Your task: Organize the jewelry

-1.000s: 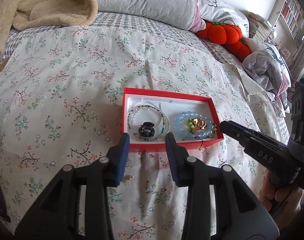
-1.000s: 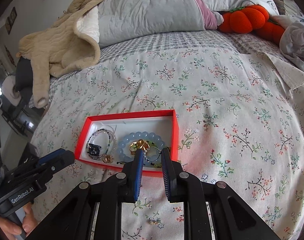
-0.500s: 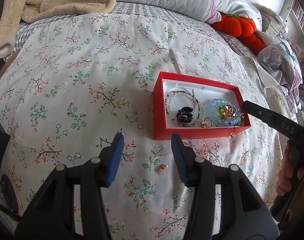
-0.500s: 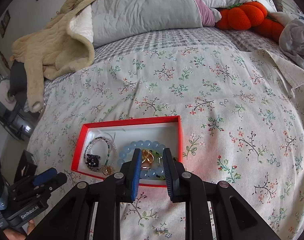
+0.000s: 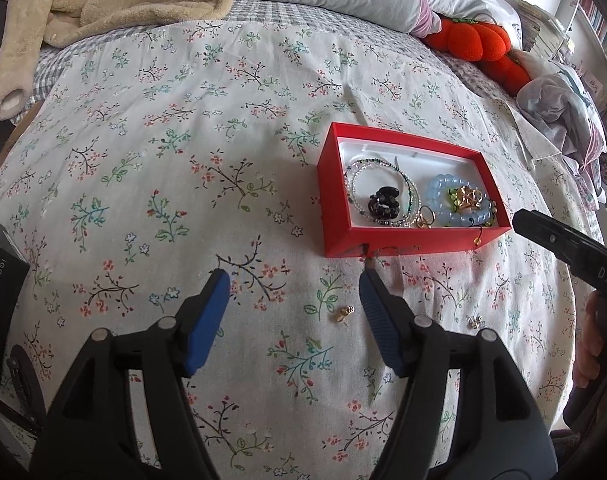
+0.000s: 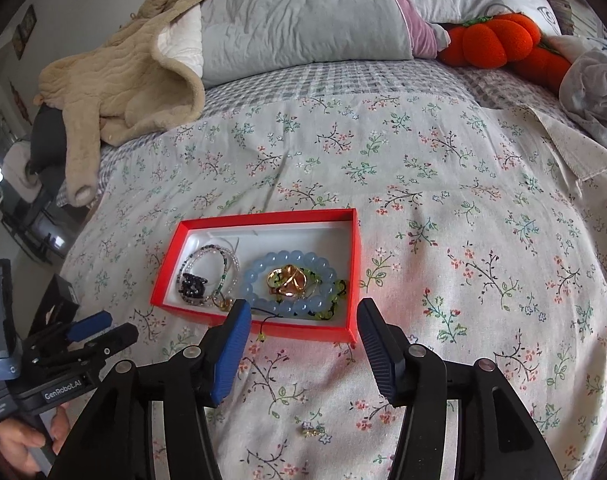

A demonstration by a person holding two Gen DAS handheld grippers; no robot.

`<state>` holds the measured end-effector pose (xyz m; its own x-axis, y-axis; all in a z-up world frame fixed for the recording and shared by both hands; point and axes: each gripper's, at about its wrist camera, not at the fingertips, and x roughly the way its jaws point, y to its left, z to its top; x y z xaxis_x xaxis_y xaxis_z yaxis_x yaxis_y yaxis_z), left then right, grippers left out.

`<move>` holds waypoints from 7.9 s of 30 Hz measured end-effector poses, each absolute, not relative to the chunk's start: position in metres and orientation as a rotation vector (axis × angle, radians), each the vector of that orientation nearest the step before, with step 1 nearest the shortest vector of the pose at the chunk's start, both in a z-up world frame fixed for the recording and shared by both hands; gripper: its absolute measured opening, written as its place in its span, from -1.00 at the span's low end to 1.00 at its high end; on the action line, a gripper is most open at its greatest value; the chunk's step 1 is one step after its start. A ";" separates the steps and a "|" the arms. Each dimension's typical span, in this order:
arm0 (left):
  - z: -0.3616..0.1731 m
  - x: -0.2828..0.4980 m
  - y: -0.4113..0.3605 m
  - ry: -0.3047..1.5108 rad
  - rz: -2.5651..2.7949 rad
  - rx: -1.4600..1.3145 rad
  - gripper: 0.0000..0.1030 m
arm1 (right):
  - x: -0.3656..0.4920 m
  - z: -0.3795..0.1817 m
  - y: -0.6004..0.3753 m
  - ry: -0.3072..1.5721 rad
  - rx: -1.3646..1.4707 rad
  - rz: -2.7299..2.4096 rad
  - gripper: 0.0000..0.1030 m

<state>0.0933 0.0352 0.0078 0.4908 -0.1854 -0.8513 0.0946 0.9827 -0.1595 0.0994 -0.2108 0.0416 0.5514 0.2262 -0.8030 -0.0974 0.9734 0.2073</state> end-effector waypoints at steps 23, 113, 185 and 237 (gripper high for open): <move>-0.025 0.055 0.027 1.074 -0.267 0.080 0.50 | 0.044 -0.008 -0.209 1.082 -0.020 0.237 0.32; -0.043 0.078 -0.014 1.073 -0.407 0.086 -0.98 | 0.035 -0.015 -0.201 1.032 -0.080 0.303 -0.82; 0.032 0.117 -0.015 0.910 -0.391 -0.128 -0.82 | 0.091 0.042 -0.191 0.911 0.073 0.242 -0.82; 0.036 0.047 -0.012 1.043 -0.087 0.044 0.98 | 0.041 0.049 -0.220 1.009 0.079 0.076 0.52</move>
